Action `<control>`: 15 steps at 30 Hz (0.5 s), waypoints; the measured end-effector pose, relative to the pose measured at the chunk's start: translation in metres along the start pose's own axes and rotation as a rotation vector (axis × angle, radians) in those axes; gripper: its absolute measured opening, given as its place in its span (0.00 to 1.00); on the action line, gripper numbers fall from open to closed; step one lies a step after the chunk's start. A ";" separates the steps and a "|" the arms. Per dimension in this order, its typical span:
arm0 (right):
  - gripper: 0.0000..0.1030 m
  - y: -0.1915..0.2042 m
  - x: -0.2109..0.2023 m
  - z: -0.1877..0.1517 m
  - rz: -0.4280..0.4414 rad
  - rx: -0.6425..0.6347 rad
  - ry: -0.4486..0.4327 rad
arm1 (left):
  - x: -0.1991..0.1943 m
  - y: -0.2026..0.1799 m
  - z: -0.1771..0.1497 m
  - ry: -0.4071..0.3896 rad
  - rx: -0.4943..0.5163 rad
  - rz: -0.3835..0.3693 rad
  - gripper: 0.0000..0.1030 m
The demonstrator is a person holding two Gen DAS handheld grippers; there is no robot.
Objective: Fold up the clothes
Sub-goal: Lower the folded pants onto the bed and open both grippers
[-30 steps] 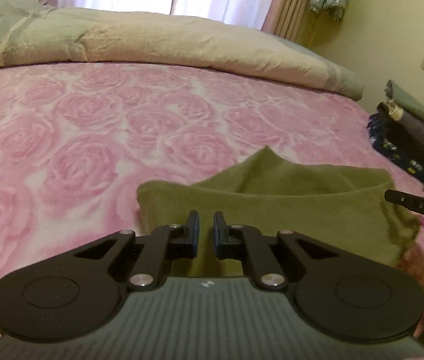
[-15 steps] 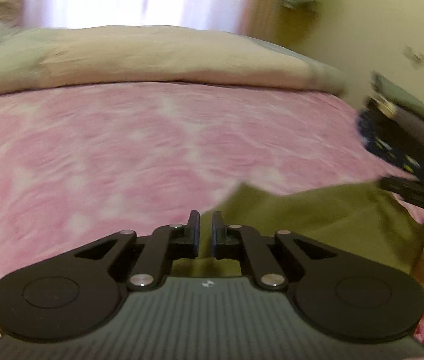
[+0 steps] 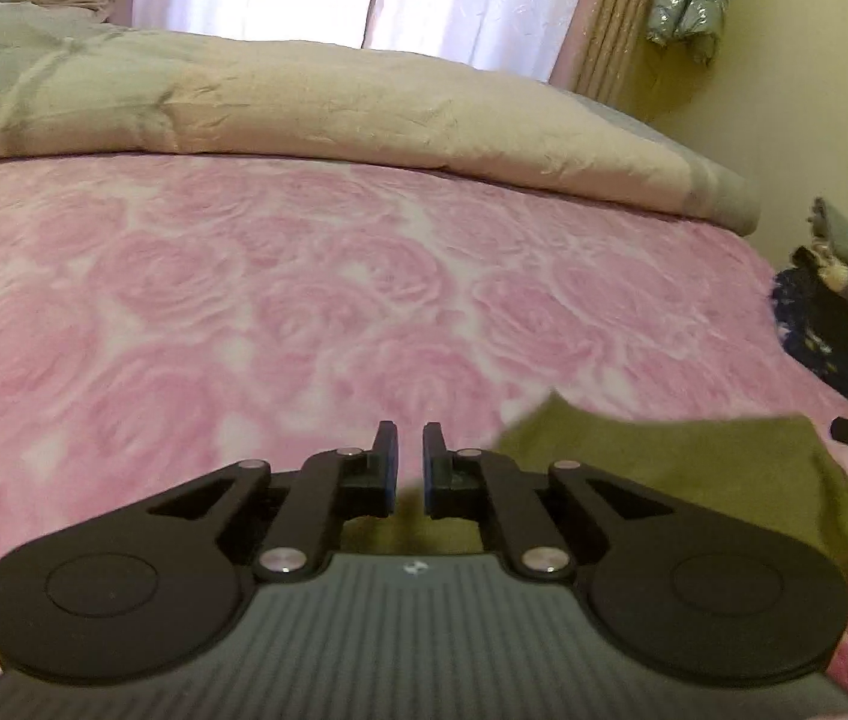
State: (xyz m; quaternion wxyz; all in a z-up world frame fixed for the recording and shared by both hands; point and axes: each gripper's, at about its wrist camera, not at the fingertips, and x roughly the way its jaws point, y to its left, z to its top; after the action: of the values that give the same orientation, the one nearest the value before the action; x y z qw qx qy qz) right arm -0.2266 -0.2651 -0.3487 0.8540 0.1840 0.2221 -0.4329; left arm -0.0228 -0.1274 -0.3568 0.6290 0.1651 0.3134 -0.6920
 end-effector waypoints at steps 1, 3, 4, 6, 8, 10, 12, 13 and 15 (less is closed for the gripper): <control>0.24 0.000 -0.011 -0.008 0.019 -0.012 0.008 | -0.011 -0.004 -0.012 0.006 0.005 -0.014 0.04; 0.24 0.006 -0.028 -0.027 0.015 -0.059 0.033 | -0.033 -0.011 -0.035 0.017 0.016 -0.043 0.04; 0.24 0.010 -0.036 -0.037 0.011 -0.083 0.045 | -0.043 -0.014 -0.047 0.022 0.021 -0.057 0.04; 0.24 0.011 -0.036 -0.055 -0.011 -0.119 0.077 | -0.049 -0.021 -0.076 0.062 0.046 -0.034 0.07; 0.24 0.013 -0.036 -0.072 -0.035 -0.154 0.109 | -0.057 -0.021 -0.097 0.038 0.054 0.007 0.08; 0.24 0.009 -0.039 -0.072 -0.065 -0.121 0.162 | -0.071 -0.021 -0.104 0.041 0.060 0.026 0.07; 0.24 0.005 -0.044 -0.070 -0.097 -0.086 0.212 | -0.084 -0.022 -0.104 0.052 0.084 0.051 0.07; 0.24 0.005 -0.049 -0.069 -0.102 -0.083 0.205 | -0.092 -0.022 -0.102 0.045 0.094 0.063 0.07; 0.24 0.007 -0.062 -0.067 -0.106 -0.081 0.181 | -0.102 -0.022 -0.100 0.011 0.093 0.067 0.07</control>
State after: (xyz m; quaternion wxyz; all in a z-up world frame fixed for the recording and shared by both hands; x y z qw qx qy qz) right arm -0.2683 -0.1866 -0.3699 0.8131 0.1758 0.3249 -0.4499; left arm -0.0451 0.0152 -0.3632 0.6418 0.2083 0.2786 -0.6834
